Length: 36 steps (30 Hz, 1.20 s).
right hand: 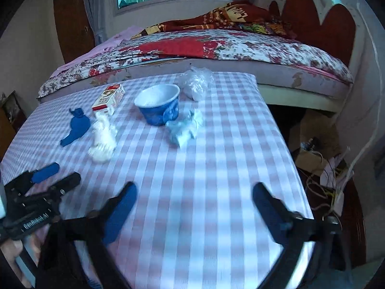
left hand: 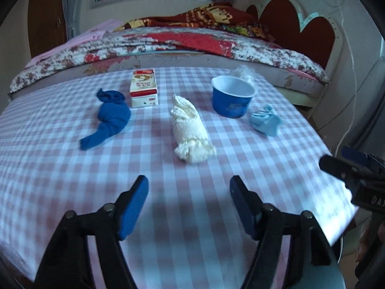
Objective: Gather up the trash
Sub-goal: 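Grasp the white tissue with the left gripper while the right gripper grasps the light blue cloth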
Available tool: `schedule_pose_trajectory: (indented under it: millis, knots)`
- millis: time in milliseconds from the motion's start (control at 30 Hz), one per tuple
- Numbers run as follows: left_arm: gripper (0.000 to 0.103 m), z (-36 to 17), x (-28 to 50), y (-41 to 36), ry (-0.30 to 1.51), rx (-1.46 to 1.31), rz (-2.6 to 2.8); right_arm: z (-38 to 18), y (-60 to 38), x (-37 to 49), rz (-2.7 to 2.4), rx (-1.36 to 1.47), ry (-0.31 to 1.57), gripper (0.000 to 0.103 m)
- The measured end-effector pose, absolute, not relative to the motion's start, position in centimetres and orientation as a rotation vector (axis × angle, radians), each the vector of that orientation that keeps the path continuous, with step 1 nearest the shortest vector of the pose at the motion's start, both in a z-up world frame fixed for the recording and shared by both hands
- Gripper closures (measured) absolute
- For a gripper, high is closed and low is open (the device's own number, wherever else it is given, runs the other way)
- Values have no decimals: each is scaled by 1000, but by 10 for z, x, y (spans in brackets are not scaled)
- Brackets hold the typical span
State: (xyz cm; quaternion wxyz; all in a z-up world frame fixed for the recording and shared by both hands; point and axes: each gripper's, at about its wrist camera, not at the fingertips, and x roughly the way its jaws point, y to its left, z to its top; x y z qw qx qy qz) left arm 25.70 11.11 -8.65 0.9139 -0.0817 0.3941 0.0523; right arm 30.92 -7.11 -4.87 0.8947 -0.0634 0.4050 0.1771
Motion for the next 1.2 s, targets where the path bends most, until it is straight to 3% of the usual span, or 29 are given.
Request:
schedule_pose_trajectory:
  millis: [367, 633, 700, 833, 933, 1200]
  knots:
    - [40, -104, 308, 118, 826, -191, 116, -83, -37, 383, 382, -84, 897, 25]
    - [40, -110, 324, 122, 860, -202, 107, -95, -34, 413, 353, -17, 926, 51]
    - [45, -112, 326, 122, 874, -201, 99, -95, -30, 414, 364, -25, 931, 57]
    - [67, -111, 326, 122, 871, -196, 84, -96, -24, 408, 371, -94, 920, 72]
    - [70, -108, 318, 120, 857, -173, 65, -94, -28, 399, 389, -105, 914, 80]
    - [71, -94, 278, 109, 802, -82, 39, -69, -45, 338, 396, -180, 805, 83]
